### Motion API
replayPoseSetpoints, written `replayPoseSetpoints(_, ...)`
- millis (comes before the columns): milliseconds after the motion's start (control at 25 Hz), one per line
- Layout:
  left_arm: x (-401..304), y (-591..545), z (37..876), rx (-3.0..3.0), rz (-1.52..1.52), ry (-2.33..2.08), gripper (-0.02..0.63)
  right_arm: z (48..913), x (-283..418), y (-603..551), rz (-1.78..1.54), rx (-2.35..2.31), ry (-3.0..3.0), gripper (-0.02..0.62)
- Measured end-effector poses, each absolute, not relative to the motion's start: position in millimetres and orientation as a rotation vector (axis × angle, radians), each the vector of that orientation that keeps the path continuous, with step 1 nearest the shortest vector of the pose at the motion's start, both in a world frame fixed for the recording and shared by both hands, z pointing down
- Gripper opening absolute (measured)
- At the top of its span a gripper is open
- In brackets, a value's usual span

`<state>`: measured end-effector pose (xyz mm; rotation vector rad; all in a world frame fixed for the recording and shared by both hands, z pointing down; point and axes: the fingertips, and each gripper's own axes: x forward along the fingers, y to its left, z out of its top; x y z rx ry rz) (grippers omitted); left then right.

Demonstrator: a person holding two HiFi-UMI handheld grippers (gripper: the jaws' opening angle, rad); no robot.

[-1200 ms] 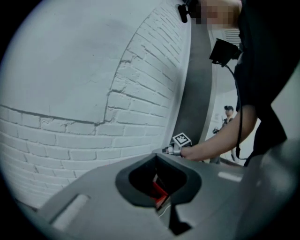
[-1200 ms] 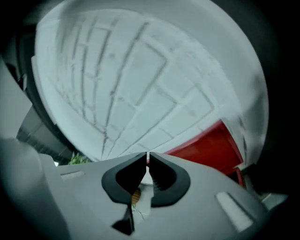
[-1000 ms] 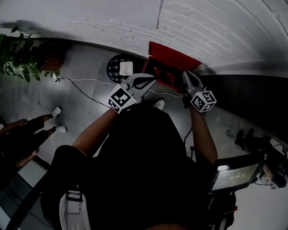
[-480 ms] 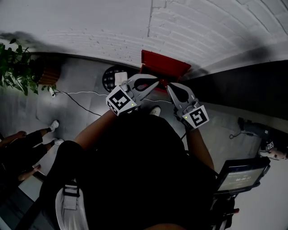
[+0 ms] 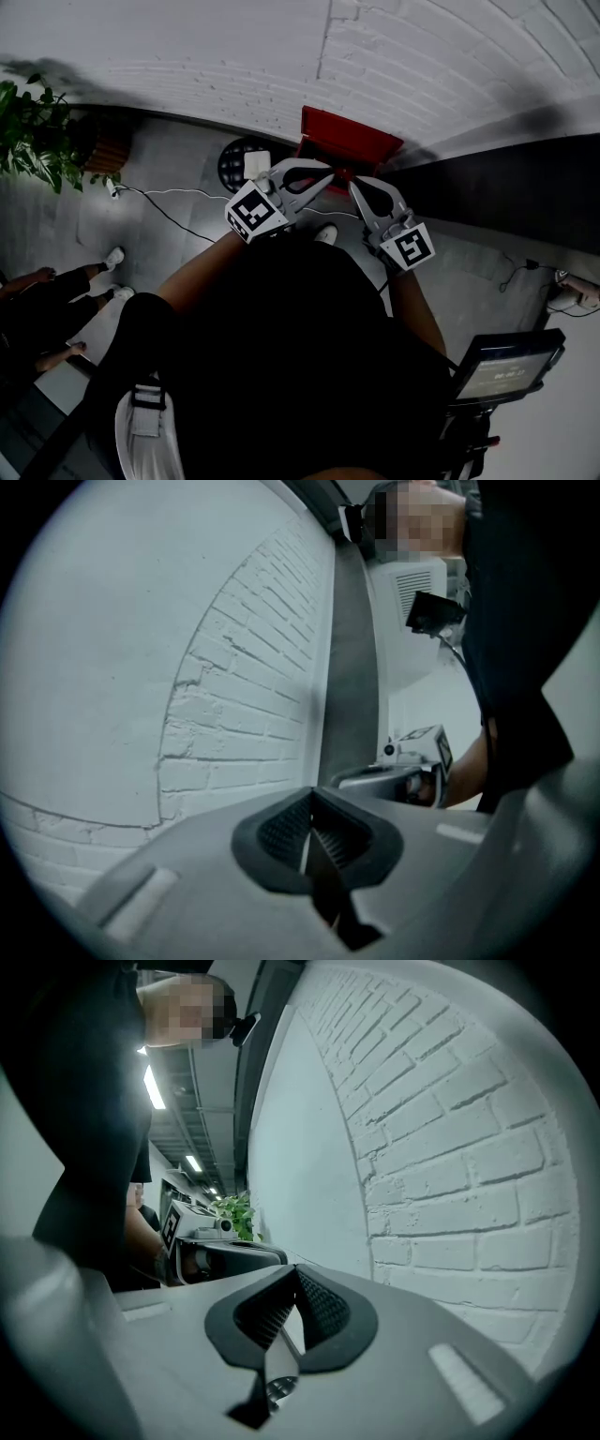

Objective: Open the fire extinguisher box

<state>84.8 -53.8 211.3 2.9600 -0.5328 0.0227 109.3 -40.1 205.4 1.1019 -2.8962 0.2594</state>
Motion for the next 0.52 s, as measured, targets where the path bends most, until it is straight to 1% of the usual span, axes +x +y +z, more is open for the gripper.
replayPoseSetpoints(520,85.5,-52.3,207.8,2.960,0.014,-0.541,0.002,200.0,112.2,-41.1,0.235,1.119,-2.897,0.009)
